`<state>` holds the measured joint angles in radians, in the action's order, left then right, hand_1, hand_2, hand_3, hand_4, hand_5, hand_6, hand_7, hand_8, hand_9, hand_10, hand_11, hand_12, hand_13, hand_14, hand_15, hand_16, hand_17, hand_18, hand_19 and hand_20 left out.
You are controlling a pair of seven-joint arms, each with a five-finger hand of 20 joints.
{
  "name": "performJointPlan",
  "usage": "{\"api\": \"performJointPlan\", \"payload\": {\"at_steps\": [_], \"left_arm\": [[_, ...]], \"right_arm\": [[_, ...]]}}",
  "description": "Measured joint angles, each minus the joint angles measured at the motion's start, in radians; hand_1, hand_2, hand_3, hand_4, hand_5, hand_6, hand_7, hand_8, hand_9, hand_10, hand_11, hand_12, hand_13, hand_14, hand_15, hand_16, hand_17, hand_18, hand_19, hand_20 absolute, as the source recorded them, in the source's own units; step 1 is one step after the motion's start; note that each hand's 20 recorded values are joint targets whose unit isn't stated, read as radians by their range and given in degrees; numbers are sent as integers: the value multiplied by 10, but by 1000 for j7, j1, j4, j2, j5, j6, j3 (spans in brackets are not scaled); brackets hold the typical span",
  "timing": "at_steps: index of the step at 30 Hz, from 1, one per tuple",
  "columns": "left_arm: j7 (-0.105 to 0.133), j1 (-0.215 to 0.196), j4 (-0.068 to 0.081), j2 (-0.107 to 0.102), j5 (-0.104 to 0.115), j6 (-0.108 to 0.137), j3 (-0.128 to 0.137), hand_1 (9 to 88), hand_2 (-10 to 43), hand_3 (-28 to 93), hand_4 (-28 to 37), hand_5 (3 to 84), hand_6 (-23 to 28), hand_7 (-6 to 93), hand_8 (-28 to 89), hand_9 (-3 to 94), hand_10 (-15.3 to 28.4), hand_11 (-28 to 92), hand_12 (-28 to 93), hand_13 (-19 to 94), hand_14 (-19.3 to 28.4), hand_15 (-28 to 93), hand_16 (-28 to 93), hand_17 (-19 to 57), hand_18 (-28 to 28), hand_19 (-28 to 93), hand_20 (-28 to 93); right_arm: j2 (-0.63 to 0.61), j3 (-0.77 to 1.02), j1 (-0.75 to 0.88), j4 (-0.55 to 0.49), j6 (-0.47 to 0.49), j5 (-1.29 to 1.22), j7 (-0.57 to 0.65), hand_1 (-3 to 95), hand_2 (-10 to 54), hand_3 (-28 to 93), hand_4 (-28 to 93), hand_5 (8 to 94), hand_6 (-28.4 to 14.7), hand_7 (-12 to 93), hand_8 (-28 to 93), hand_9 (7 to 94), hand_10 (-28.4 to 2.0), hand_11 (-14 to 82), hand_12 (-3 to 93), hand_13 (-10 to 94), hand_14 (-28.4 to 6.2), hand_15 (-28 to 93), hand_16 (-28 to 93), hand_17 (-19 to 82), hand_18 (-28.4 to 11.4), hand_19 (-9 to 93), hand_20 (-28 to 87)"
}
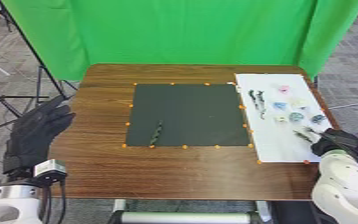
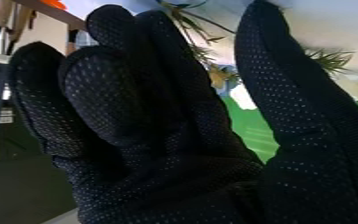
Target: Arrange flowers
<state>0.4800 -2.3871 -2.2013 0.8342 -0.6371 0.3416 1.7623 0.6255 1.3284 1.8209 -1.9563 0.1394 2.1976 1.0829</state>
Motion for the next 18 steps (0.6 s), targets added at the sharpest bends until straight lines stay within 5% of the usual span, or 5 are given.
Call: {"api": "performJointPlan", "payload": {"at_steps": [4, 11, 18], "left_arm": [[-3, 1, 1, 3, -3, 0, 0, 249, 62, 811, -188, 411, 108, 114, -90, 353, 207, 313, 72, 226, 277, 606, -160, -89, 237, 621, -26], [-3, 1, 1, 3, -3, 0, -1, 250, 63, 810, -188, 411, 107, 116, -90, 352, 206, 313, 72, 226, 277, 606, -160, -89, 237, 621, -26], [1, 1, 1, -6, 3, 1, -5, 251, 64, 810, -188, 411, 107, 115, -90, 352, 206, 312, 72, 226, 277, 607, -161, -89, 237, 621, -25]], "right_arm": [[-3, -18, -18, 14, -9, 0, 0, 427, -25, 736, -228, 784, -141, 145, -44, 831, -284, 200, 185, 697, -155, 734, 118, 529, -194, 932, -116], [-16, -57, -52, 46, -66, 3, 1, 543, -51, 710, -277, 828, -131, 123, 195, 849, -278, 236, 175, 724, -143, 736, 107, 550, -184, 932, -134], [-21, -74, -67, 65, -95, 7, 1, 588, -55, 705, -280, 863, -115, 129, 216, 864, -259, 263, 177, 746, -133, 734, 105, 561, -182, 932, -118]]}}
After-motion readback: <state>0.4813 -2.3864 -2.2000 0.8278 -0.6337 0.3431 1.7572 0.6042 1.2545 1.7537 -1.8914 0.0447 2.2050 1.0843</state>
